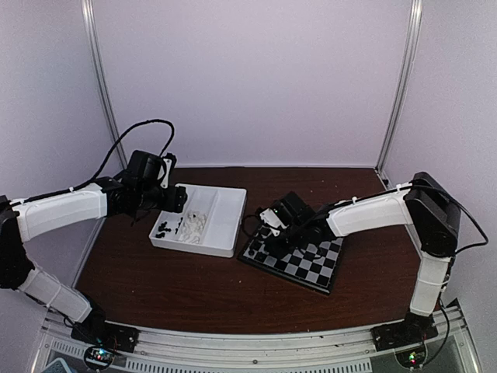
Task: Set up the chess pieces on the board
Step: Place the chess piece on the chessboard, then pick up the chess piece from the storage box.
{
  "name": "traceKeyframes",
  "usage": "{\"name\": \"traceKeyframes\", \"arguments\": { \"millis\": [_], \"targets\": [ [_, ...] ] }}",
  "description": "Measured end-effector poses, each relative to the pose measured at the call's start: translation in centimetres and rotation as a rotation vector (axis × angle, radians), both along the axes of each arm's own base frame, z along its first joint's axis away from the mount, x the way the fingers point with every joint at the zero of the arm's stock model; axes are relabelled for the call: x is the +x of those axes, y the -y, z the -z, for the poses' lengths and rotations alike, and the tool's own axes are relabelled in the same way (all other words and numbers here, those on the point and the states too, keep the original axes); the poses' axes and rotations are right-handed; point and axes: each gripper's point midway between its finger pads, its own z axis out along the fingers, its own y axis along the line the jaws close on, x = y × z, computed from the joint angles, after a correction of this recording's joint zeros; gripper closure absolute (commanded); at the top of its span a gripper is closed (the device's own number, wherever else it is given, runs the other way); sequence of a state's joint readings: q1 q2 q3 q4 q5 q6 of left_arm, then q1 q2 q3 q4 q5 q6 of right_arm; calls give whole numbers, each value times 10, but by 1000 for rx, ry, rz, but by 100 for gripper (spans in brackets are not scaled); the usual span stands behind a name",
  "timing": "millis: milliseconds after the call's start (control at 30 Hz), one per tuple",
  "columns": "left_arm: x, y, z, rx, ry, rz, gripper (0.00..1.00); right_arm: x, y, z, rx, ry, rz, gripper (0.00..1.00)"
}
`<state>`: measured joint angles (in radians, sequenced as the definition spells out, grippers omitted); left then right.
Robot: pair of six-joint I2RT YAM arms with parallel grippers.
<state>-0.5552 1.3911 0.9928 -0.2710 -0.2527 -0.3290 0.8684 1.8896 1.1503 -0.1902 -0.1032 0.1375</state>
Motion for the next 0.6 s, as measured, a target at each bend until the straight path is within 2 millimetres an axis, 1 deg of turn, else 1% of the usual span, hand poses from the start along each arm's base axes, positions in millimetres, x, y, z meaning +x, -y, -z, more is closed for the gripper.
{"name": "traceKeyframes", "arguments": {
  "millis": [67, 133, 200, 333, 400, 467, 567, 600],
  "targets": [
    [-1, -2, 2, 2, -10, -5, 20, -2, 2, -2, 1, 4, 2, 78],
    [-1, -6, 4, 1, -22, -16, 25, -3, 5, -10, 11, 15, 4, 77],
    [0, -11, 6, -8, -36, -35, 29, -3, 6, -21, 28, 32, 5, 76],
    [3, -28, 16, -39, -86, -84, 42, -3, 7, -54, 83, 85, 9, 75],
    [4, -35, 26, -41, -124, -105, 48, -2, 7, -72, 115, 116, 11, 75],
    [2, -43, 44, -21, -189, -122, 59, -1, 7, -87, 142, 141, 12, 74],
    [0, -47, 67, 26, -283, -122, 63, -1, 7, -103, 171, 170, 13, 73],
    [0, -47, 72, 40, -305, -119, 64, -1, 7, -107, 178, 177, 13, 73]
  ]
}}
